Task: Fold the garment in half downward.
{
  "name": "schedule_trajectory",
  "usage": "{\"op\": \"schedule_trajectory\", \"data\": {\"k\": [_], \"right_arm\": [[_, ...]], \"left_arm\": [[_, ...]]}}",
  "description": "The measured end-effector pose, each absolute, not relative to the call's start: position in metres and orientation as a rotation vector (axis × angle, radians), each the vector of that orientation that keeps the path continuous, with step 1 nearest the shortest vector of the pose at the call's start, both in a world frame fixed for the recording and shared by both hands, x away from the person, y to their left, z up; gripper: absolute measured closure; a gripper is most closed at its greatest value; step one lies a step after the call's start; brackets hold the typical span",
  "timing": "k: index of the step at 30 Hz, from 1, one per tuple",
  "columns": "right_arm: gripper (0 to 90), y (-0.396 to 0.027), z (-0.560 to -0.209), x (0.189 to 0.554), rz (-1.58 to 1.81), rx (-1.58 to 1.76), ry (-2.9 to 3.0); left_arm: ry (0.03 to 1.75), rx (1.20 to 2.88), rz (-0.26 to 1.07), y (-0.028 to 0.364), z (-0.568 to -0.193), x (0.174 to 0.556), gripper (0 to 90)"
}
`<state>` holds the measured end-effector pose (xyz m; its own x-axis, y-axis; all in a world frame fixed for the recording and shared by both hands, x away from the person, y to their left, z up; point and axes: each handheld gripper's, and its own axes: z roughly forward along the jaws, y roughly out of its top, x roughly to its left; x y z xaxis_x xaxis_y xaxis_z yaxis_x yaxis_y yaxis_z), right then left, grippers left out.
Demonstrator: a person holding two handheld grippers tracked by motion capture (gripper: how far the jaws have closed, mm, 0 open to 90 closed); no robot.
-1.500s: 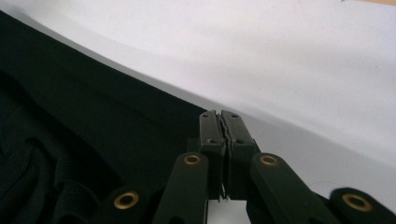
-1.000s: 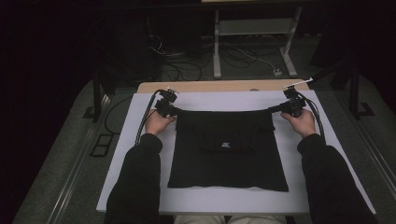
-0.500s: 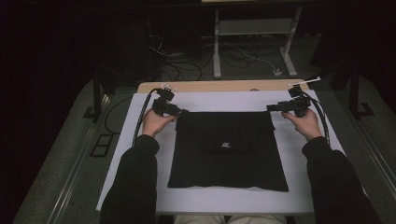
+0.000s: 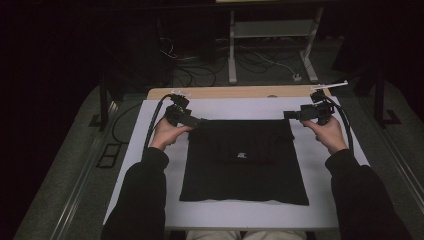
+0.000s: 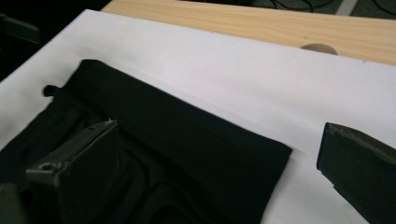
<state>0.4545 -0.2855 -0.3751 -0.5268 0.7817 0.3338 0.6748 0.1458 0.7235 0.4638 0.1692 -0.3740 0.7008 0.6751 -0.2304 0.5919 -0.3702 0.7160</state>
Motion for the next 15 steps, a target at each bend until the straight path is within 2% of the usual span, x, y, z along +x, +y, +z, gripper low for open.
{"op": "schedule_trajectory", "data": {"k": [15], "right_arm": [[0.0,-0.27,-0.359,0.432,1.38,1.348,2.329]], "left_arm": [[0.86,2.085,0.102,0.158,-0.365,0.443,0.0]]}}
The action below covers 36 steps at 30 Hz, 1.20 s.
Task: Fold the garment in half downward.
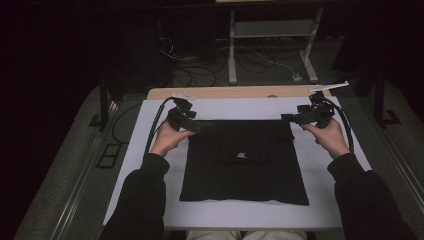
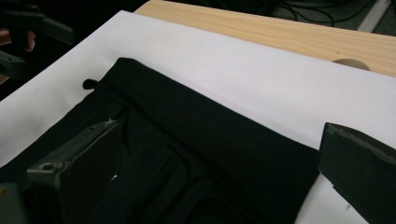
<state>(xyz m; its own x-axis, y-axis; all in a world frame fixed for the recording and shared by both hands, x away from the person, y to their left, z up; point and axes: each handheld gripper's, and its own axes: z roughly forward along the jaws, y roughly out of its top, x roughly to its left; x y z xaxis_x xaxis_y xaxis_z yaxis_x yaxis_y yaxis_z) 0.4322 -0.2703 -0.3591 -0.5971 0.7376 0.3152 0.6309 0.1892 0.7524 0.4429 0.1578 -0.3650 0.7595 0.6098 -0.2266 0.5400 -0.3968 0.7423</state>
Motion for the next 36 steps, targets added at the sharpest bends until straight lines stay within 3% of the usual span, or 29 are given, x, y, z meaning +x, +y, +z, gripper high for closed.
{"op": "schedule_trajectory", "data": {"k": [21,36], "right_arm": [[0.0,-0.237,-0.373,0.428,1.346,1.257,2.454],[5.3,-0.225,-0.384,0.427,1.323,1.23,2.53]], "left_arm": [[0.815,2.1,-0.007,0.14,-0.384,0.44,0.0],[0.804,2.121,-0.089,0.132,-0.399,0.442,0.0]]}}
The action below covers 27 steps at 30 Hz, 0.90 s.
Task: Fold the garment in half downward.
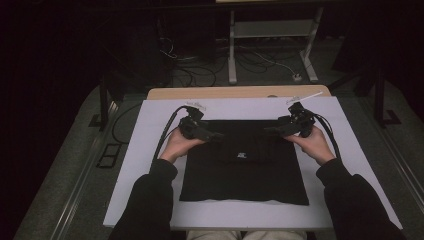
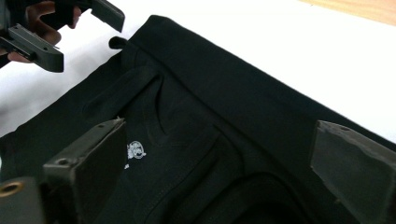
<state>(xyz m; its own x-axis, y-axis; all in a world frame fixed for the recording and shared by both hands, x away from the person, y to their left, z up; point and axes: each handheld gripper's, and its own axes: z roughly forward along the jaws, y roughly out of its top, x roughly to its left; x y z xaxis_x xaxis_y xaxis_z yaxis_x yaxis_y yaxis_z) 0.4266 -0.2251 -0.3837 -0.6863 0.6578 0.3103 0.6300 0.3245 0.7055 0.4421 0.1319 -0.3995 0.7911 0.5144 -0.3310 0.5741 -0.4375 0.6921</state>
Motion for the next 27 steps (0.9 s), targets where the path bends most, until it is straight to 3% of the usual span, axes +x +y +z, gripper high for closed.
{"op": "schedule_trajectory", "data": {"k": [8,19,27], "right_arm": [[15.4,-0.221,-0.389,0.429,1.331,1.224,2.575],[25.9,-0.218,-0.396,0.432,1.313,1.218,2.611],[38.6,-0.218,-0.404,0.437,1.313,1.227,2.641]], "left_arm": [[0.809,2.101,-0.17,0.133,-0.406,0.447,12.7],[0.841,2.108,-0.192,0.132,-0.414,0.451,15.7],[0.841,2.12,-0.19,0.126,-0.419,0.453,18.6]]}}
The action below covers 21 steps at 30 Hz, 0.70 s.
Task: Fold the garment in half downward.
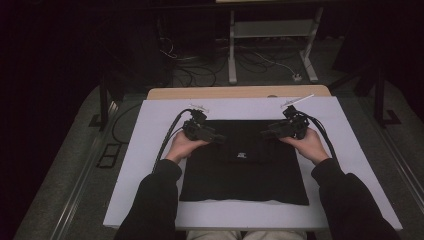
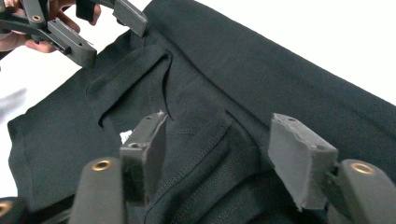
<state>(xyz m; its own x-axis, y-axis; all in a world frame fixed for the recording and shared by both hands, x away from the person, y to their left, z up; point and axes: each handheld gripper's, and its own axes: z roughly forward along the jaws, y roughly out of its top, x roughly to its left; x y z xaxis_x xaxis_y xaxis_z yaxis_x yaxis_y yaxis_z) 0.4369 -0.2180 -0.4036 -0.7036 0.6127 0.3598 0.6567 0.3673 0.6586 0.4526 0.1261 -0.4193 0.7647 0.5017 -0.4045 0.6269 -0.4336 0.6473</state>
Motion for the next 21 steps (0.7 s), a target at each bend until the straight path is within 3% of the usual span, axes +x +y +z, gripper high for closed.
{"op": "schedule_trajectory", "data": {"k": [8,11,13,21], "right_arm": [[51.3,-0.215,-0.414,0.44,-1.178,-1.206,-2.607],[57.0,-0.215,-0.417,0.442,-1.152,-1.231,-2.625],[59.6,-0.215,-0.418,0.443,-1.14,-1.238,-2.633],[66.1,-0.215,-0.426,0.447,-1.114,-1.257,-2.62]], "left_arm": [[0.867,2.119,-0.201,0.126,-0.425,0.456,25.3],[0.883,2.115,-0.199,0.127,-0.428,0.457,31.0],[0.9,2.122,-0.181,0.126,-0.429,0.459,39.9],[0.906,2.129,-0.217,0.125,-0.434,0.46,52.8]]}}
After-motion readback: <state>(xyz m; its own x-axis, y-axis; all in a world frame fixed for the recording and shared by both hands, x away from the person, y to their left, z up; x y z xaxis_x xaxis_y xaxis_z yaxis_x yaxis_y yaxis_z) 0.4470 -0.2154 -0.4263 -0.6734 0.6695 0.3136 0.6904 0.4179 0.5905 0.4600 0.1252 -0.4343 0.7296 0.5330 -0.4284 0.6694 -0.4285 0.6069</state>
